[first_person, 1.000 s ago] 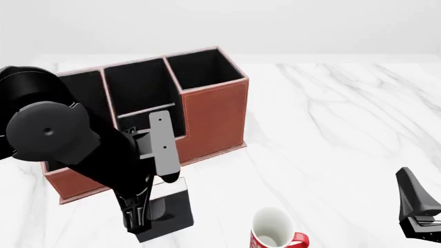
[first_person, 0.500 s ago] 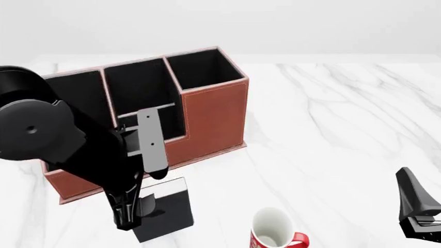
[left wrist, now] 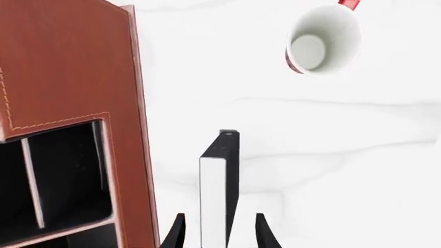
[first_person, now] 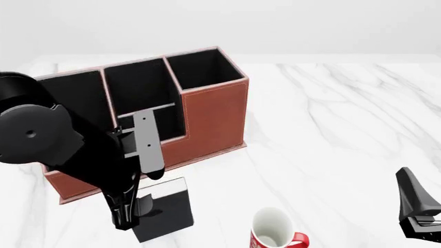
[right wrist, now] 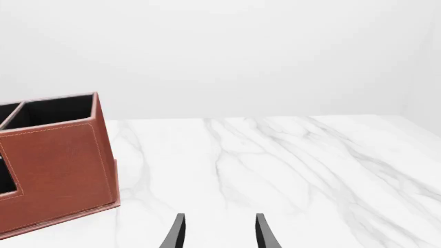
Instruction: Pick up the book and place it in the front compartment of the caddy.
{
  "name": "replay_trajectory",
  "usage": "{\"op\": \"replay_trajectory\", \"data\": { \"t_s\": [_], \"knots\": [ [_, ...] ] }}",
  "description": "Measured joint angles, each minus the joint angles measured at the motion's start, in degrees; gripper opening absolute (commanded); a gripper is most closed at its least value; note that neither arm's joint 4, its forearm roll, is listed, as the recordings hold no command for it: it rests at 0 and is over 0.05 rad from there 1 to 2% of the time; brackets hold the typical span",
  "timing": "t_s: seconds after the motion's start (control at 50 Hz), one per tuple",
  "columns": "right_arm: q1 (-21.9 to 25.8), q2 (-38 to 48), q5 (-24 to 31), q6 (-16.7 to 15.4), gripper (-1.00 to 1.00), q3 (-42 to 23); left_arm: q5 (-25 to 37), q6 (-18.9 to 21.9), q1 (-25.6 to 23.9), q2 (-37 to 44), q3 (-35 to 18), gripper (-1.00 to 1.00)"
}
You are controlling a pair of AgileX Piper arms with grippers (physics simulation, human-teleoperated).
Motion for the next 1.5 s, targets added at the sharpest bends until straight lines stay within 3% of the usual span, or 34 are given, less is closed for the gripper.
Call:
{"op": "replay_trajectory", "data": {
  "t_s": [1.5],
  "knots": [
    [0.0,0.0,0.0,0.0,1.00,0.0,-7.7,-2.3,1.5,0.8,7.4,1.00]
  ]
}}
